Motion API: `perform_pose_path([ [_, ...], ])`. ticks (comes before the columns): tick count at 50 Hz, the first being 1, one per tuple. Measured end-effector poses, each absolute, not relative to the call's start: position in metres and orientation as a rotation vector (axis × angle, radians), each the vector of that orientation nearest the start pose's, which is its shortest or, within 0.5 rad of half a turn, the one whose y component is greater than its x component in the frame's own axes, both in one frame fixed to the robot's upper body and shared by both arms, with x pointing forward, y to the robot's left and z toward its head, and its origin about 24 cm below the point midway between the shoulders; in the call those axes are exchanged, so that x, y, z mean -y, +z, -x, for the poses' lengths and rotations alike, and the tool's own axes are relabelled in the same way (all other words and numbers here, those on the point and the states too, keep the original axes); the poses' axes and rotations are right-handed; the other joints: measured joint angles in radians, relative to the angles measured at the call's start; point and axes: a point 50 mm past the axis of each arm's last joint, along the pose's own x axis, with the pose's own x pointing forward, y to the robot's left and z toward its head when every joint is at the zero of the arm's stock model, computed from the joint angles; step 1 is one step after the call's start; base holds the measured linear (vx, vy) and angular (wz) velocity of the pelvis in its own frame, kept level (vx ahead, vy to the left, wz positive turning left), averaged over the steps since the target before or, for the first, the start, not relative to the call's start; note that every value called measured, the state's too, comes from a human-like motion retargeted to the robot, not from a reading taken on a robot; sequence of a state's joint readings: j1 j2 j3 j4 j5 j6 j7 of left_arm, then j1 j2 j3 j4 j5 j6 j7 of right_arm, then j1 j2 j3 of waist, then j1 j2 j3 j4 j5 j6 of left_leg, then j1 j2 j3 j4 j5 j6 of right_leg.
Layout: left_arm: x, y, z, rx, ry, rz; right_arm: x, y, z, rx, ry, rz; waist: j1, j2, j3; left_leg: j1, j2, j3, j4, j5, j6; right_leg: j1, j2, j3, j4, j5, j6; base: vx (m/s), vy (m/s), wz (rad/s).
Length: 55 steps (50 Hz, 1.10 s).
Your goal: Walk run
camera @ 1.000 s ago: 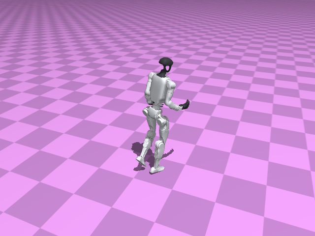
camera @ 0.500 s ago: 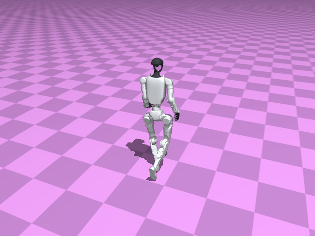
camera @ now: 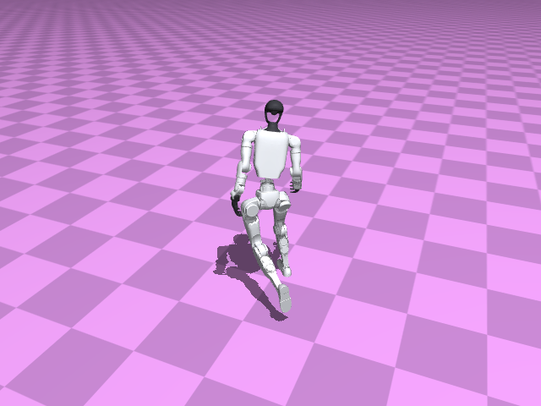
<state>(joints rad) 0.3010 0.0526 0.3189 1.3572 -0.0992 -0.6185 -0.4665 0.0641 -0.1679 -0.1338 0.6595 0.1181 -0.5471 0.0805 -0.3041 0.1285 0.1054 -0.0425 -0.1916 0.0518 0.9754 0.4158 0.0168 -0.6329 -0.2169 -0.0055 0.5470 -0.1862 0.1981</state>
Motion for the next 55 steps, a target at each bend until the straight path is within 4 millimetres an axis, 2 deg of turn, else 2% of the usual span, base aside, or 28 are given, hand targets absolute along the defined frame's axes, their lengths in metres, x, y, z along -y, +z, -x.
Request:
perform_pose_path([
  [4, -0.171, -0.156, 0.070, -1.156, -0.020, 0.265, 0.226, -0.006, -0.252, 0.056, -0.052, 0.000, 0.133, -0.027, 0.017, -0.349, 0.073, 0.166, 0.318, -0.309, 0.045, 0.122, 0.027, -0.013, 0.034, -0.149, -0.051, 1.30, -0.06, -0.19],
  [8, -0.167, -0.144, 0.106, -1.178, 0.042, 0.294, 0.232, 0.039, -0.266, 0.252, -0.051, 0.028, 0.295, -0.012, 0.018, -0.663, 0.250, 0.272, 0.262, -0.530, 0.070, 0.306, 0.101, -0.116, -0.132, -0.130, -0.090, 1.45, -0.06, 0.20],
  [10, -0.167, -0.140, 0.110, -1.142, 0.112, 0.333, 0.239, 0.045, -0.259, 0.279, -0.070, 0.059, 0.404, -0.037, 0.012, -0.749, 0.354, 0.391, 0.107, -0.593, 0.093, 0.417, 0.160, -0.124, -0.256, -0.009, -0.110, 1.81, 0.10, -0.15],
  [13, -0.171, -0.139, 0.093, -1.003, 0.235, 0.346, 0.249, 0.035, -0.237, 0.239, -0.130, 0.078, 0.505, -0.074, 0.008, -0.806, 0.384, 0.491, -0.233, -0.633, 0.074, 0.573, 0.196, -0.121, -0.385, 0.434, -0.058, 1.56, 0.09, 0.38],
  [15, -0.172, -0.138, 0.071, -0.869, 0.318, 0.330, 0.250, 0.018, -0.219, 0.170, -0.169, 0.091, 0.500, -0.101, 0.014, -0.778, 0.304, 0.485, -0.463, -0.634, 0.056, 0.655, 0.169, -0.169, -0.395, 0.710, -0.029, 2.09, 0.33, 1.53],
  [17, -0.176, -0.135, 0.038, -0.716, 0.394, 0.301, 0.246, -0.010, -0.201, 0.039, -0.189, 0.095, 0.425, -0.142, 0.042, -0.664, 0.248, 0.558, -0.540, -0.637, 0.090, 0.653, 0.110, -0.187, -0.098, 0.710, -0.016, 1.89, 0.03, 2.32],
  [18, -0.179, -0.134, 0.016, -0.637, 0.428, 0.291, 0.242, -0.025, -0.193, -0.032, -0.193, 0.095, 0.387, -0.157, 0.052, -0.611, 0.227, 0.577, -0.544, -0.610, 0.174, 0.646, 0.115, -0.157, 0.027, 0.710, -0.046, 1.87, -0.47, 2.07],
  [20, -0.192, -0.129, -0.036, -0.474, 0.471, 0.282, 0.230, -0.055, -0.176, -0.179, -0.162, 0.092, 0.331, -0.185, 0.043, -0.542, 0.241, 0.564, -0.373, -0.826, 0.245, 0.654, 0.255, -0.063, 0.115, 0.710, -0.154, 2.38, -0.74, 1.48],
  [21, -0.197, -0.124, -0.058, -0.411, 0.463, 0.293, 0.224, -0.077, -0.155, -0.296, -0.148, 0.083, 0.302, -0.130, 0.048, -0.546, 0.270, 0.388, -0.313, -0.859, 0.245, 0.643, 0.359, -0.097, 0.156, 0.710, -0.161, 2.19, -0.17, 1.74],
  [23, -0.200, -0.106, -0.131, -0.229, 0.387, 0.362, 0.209, -0.115, -0.114, -0.527, -0.130, 0.042, 0.245, -0.041, 0.063, -0.566, 0.335, 0.198, -0.181, -0.952, 0.245, 0.521, 0.481, -0.161, 0.316, 0.602, -0.212, 1.70, 0.12, 2.31],
  [25, -0.201, -0.082, -0.188, -0.102, 0.195, 0.446, 0.197, -0.147, -0.043, -0.807, -0.152, -0.080, 0.228, 0.009, 0.004, -0.496, 0.330, 0.125, -0.148, -1.043, 0.245, 0.326, 0.522, -0.185, 0.491, 0.362, -0.265, 2.21, -0.18, 2.50],
  [27, -0.175, -0.036, -0.249, 0.079, -0.046, 0.500, 0.183, -0.153, 0.004, -0.914, -0.177, -0.283, 0.219, -0.039, -0.015, -0.366, 0.243, 0.128, -0.262, -1.030, 0.245, 0.148, 0.359, -0.248, 0.565, 0.195, -0.390, 1.82, -0.33, 2.47],
  [29, -0.165, 0.005, -0.273, 0.229, -0.240, 0.475, 0.174, -0.149, 0.035, -0.920, -0.269, -0.425, 0.140, -0.065, -0.022, -0.229, 0.137, 0.050, -0.424, -0.924, 0.245, -0.011, 0.189, -0.276, 0.561, 0.100, -0.429, 2.08, -0.30, 3.23],
  [31, -0.160, 0.029, -0.272, 0.307, -0.365, 0.397, 0.182, -0.140, 0.058, -0.883, -0.403, -0.463, 0.037, -0.032, -0.043, -0.072, 0.064, -0.042, -0.621, -0.696, 0.233, -0.128, 0.093, -0.274, 0.441, 0.070, -0.347, 2.18, -0.08, 3.25],
  [33, -0.165, 0.037, -0.260, 0.330, -0.413, 0.298, 0.197, -0.131, 0.068, -0.821, -0.523, -0.429, -0.046, 0.021, -0.072, 0.041, 0.081, -0.103, -0.748, -0.360, 0.151, -0.200, 0.061, -0.261, 0.235, 0.075, -0.256, 1.98, -0.27, 2.34],
  [35, -0.175, 0.035, -0.244, 0.327, -0.406, 0.225, 0.212, -0.122, 0.063, -0.740, -0.609, -0.359, -0.111, 0.068, -0.079, 0.114, 0.127, -0.140, -0.785, -0.032, 0.065, -0.211, 0.076, -0.209, -0.023, 0.077, -0.166, 2.46, -0.78, 1.65],
  [36, -0.178, 0.031, -0.235, 0.314, -0.391, 0.213, 0.219, -0.118, 0.049, -0.681, -0.619, -0.318, -0.128, 0.066, -0.070, 0.149, 0.141, -0.119, -0.768, 0.052, 0.033, -0.185, 0.079, -0.166, -0.127, 0.066, -0.120, 2.30, -0.83, 1.04],
  [38, -0.186, 0.018, -0.216, 0.266, -0.350, 0.206, 0.231, -0.109, 0.011, -0.546, -0.601, -0.257, -0.122, 0.047, -0.041, 0.182, 0.172, -0.021, -0.607, 0.108, 0.031, -0.122, 0.075, -0.147, -0.236, 0.012, -0.098, 2.00, -0.75, 0.04],
  [40, -0.195, 0.002, -0.198, 0.193, -0.306, 0.224, 0.239, -0.093, -0.042, -0.376, -0.545, -0.229, -0.090, -0.022, -0.023, 0.213, 0.054, -0.057, -0.482, 0.108, 0.039, -0.059, 0.039, -0.147, -0.242, 0.049, -0.150, 1.84, -0.64, -0.49],
  [41, -0.199, -0.006, -0.187, 0.153, -0.283, 0.236, 0.241, -0.081, -0.069, -0.279, -0.497, -0.226, -0.069, -0.065, -0.026, 0.209, -0.016, -0.051, -0.413, 0.103, 0.015, -0.019, -0.005, -0.201, -0.213, 0.094, -0.138, 1.68, -0.57, -0.65],
  [42, -0.205, -0.017, -0.173, 0.105, -0.250, 0.242, 0.241, -0.068, -0.095, -0.188, -0.444, -0.227, -0.044, -0.089, -0.022, 0.187, -0.064, -0.030, -0.315, 0.080, 0.002, 0.015, 0.017, -0.156, -0.146, 0.076, -0.125, 1.85, -0.70, -1.03],
  [43, -0.215, -0.029, -0.151, 0.043, -0.201, 0.238, 0.237, -0.055, -0.117, -0.110, -0.379, -0.233, -0.014, -0.075, -0.006, 0.128, -0.068, 0.019, -0.157, 0.023, 0.010, 0.039, 0.169, 0.091, 0.000, -0.071, -0.110, 2.14, -0.76, -0.75],
  [45, -0.215, -0.057, -0.120, -0.101, -0.166, 0.260, 0.243, -0.021, -0.167, 0.081, -0.338, -0.259, 0.054, 0.013, 0.029, -0.095, 0.072, 0.053, 0.248, -0.201, 0.062, 0.107, 0.136, -0.120, 0.080, -0.155, -0.159, 2.25, -0.64, -0.01],
  [47, -0.209, -0.078, -0.086, -0.217, -0.120, 0.361, 0.243, 0.006, -0.198, 0.222, -0.270, -0.315, 0.173, -0.039, -0.056, -0.290, 0.147, 0.212, 0.338, -0.363, 0.128, 0.202, 0.170, -0.064, 0.052, -0.239, -0.182, 2.27, -0.51, -1.30],
  [49, -0.209, -0.086, -0.058, -0.264, -0.076, 0.450, 0.232, 0.032, -0.220, 0.357, -0.205, -0.386, 0.303, -0.061, -0.104, -0.486, 0.212, 0.303, 0.343, -0.494, 0.139, 0.296, 0.242, -0.023, -0.024, -0.223, -0.209, 2.40, -0.16, -1.30],
  [50, -0.209, -0.086, -0.049, -0.270, -0.043, 0.467, 0.229, 0.044, -0.225, 0.414, -0.179, -0.401, 0.341, -0.062, -0.119, -0.588, 0.219, 0.284, 0.319, -0.536, 0.122, 0.360, 0.269, -0.036, -0.091, -0.176, -0.214, 2.51, -0.04, -0.14],
  [51, -0.212, -0.085, -0.045, -0.253, 0.007, 0.459, 0.228, 0.051, -0.226, 0.439, -0.139, -0.379, 0.388, -0.087, -0.125, -0.663, 0.215, 0.289, 0.237, -0.556, 0.102, 0.426, 0.283, -0.025, -0.169, -0.038, -0.192, 2.25, -0.11, 0.03],
  [55, -0.214, -0.077, -0.049, -0.136, 0.174, 0.442, 0.229, 0.057, -0.217, 0.412, -0.026, -0.177, 0.544, -0.206, -0.116, -0.780, 0.229, 0.417, -0.295, -0.570, 0.124, 0.662, 0.266, -0.023, -0.362, 0.710, -0.079, 2.35, -0.18, 0.15],
])
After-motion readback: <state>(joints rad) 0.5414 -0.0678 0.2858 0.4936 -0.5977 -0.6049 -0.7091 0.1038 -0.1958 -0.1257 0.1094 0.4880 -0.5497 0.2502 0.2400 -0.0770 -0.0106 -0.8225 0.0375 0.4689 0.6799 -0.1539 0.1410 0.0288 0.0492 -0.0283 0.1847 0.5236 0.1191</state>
